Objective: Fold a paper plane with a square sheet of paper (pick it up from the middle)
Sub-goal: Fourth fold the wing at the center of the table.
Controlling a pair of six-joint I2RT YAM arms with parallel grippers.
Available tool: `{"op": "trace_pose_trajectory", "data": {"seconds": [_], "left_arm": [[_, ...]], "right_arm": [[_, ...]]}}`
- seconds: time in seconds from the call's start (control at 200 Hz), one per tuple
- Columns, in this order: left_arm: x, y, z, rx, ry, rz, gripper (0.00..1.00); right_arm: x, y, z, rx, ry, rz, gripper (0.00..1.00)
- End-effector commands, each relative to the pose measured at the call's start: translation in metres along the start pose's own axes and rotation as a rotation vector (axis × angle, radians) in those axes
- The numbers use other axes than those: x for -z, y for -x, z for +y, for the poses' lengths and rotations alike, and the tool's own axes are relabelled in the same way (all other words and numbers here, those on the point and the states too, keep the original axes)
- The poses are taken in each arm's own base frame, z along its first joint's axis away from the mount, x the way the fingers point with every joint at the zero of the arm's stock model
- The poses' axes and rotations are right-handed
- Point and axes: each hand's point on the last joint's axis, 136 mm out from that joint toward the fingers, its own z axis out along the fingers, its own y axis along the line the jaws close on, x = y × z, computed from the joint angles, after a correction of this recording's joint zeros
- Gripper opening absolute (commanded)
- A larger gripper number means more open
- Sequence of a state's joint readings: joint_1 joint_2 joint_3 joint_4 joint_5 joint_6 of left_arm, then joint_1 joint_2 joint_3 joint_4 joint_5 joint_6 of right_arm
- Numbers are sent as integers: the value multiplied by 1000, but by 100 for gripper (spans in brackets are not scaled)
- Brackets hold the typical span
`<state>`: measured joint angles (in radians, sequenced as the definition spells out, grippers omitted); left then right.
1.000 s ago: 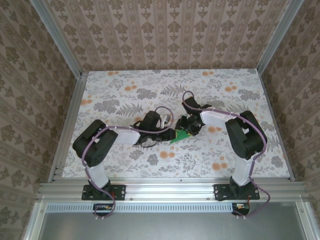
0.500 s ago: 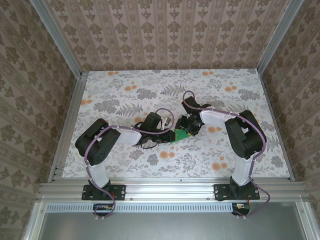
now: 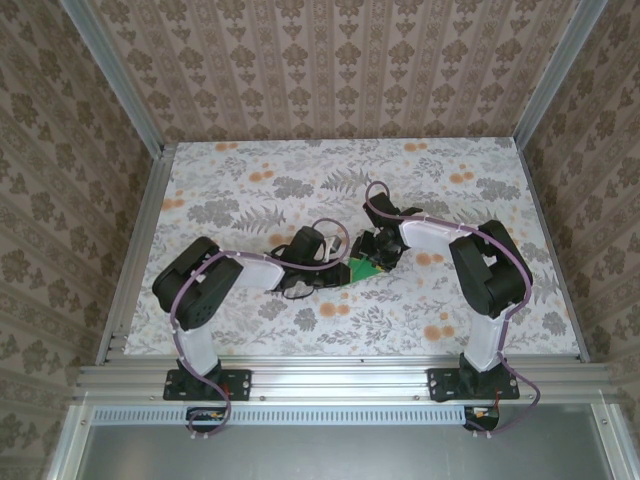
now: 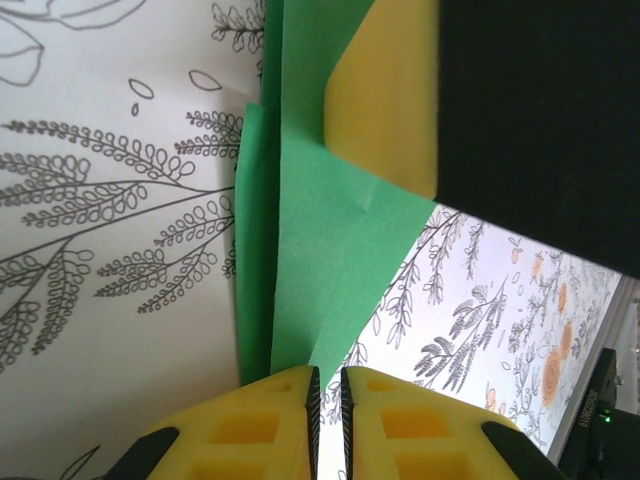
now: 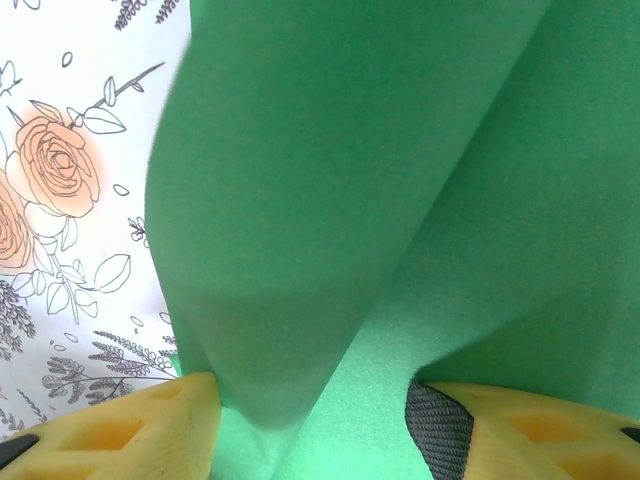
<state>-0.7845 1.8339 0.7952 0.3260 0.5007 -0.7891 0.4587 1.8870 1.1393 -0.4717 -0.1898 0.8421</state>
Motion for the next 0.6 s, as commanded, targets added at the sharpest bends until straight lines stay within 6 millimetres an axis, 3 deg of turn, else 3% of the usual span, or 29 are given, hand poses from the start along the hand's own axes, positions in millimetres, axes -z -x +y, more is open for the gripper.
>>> {"op": "trace_pose_trajectory", "data": {"seconds": [0.0,0.195,0.47,0.6], "left_arm": [[-4,-3,13,6,61,7,15],[-1,-3,15,0,82,1,14],[11,7,-11,-42,-2,-41,17],[17,9,-13,-48,7,-61,18]], "right_arm": [[-45,-45,-102,-72,-362,147,61],[-44,-45,-101,-71,-362,145,60],[-47,-46,-104,-75,-368,148,61],[-47,-46,-105,-87,-372,145,61]]}}
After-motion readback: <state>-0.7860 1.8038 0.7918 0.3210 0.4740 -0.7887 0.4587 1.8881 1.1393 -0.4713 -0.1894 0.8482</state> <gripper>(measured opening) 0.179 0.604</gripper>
